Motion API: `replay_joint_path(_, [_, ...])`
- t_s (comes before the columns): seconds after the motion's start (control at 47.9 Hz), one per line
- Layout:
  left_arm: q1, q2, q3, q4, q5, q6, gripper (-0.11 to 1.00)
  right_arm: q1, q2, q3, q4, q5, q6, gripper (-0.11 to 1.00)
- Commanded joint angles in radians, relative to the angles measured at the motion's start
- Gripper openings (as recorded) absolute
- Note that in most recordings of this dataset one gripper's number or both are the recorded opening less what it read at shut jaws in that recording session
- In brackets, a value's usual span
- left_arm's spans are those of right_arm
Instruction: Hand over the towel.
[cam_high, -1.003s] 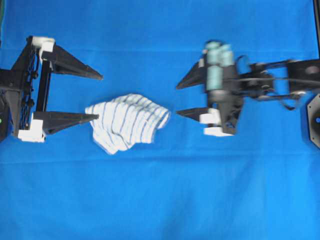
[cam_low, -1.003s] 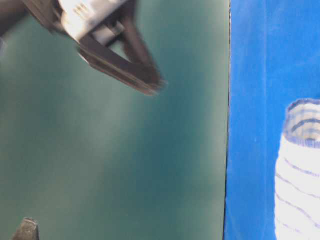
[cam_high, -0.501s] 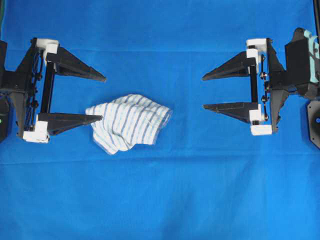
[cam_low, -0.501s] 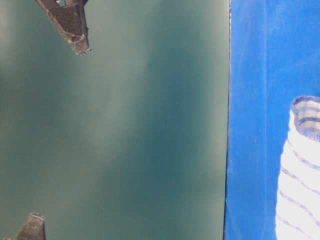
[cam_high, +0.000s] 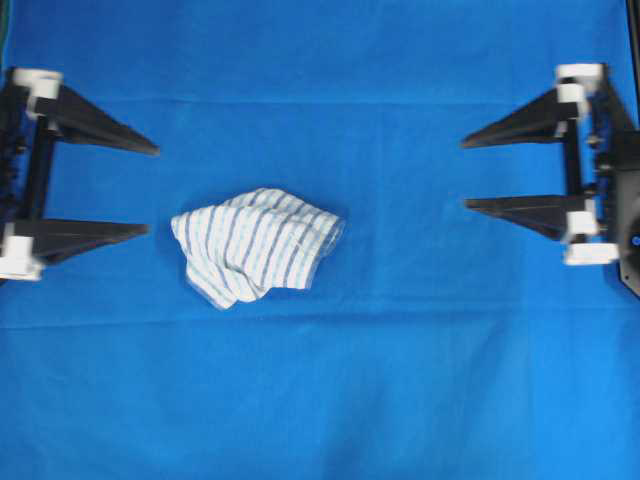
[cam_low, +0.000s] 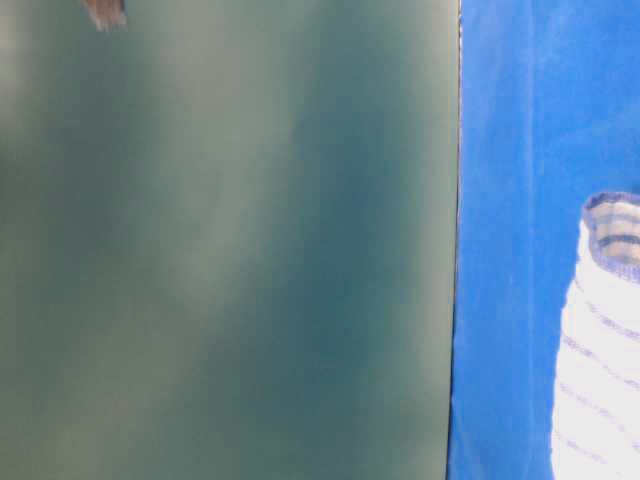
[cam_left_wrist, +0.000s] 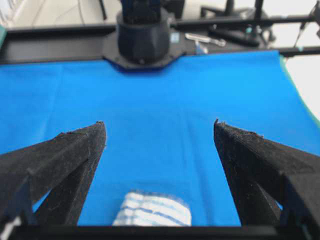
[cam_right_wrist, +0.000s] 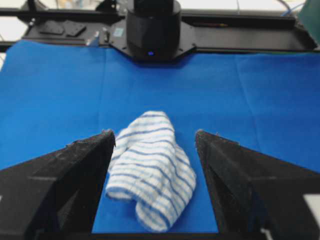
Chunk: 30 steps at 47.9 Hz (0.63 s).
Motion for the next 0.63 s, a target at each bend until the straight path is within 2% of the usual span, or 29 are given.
replay_joint_path(0.0, [-0.002, -0.064, 0.026, -0.002, 0.0, 0.0, 0.92, 0.0, -0.06, 0.028, -0.002, 0.0, -0.002, 0.7])
replay_joint_path(0.313, [-0.002, -0.291, 0.247, -0.003, -0.044, -0.014, 0.92, -0.015, -0.272, 0.253, 0.003, -0.005, -0.002, 0.69])
replay_joint_path(0.46, [-0.002, -0.36, 0.333, -0.009, -0.071, -0.014, 0.92, -0.02, -0.308, 0.342, 0.005, -0.012, 0.0, 0.7])
replay_joint_path(0.606, [-0.002, -0.396, 0.376, -0.009, -0.078, -0.015, 0.92, -0.02, -0.299, 0.374, 0.006, -0.046, 0.0, 0.69])
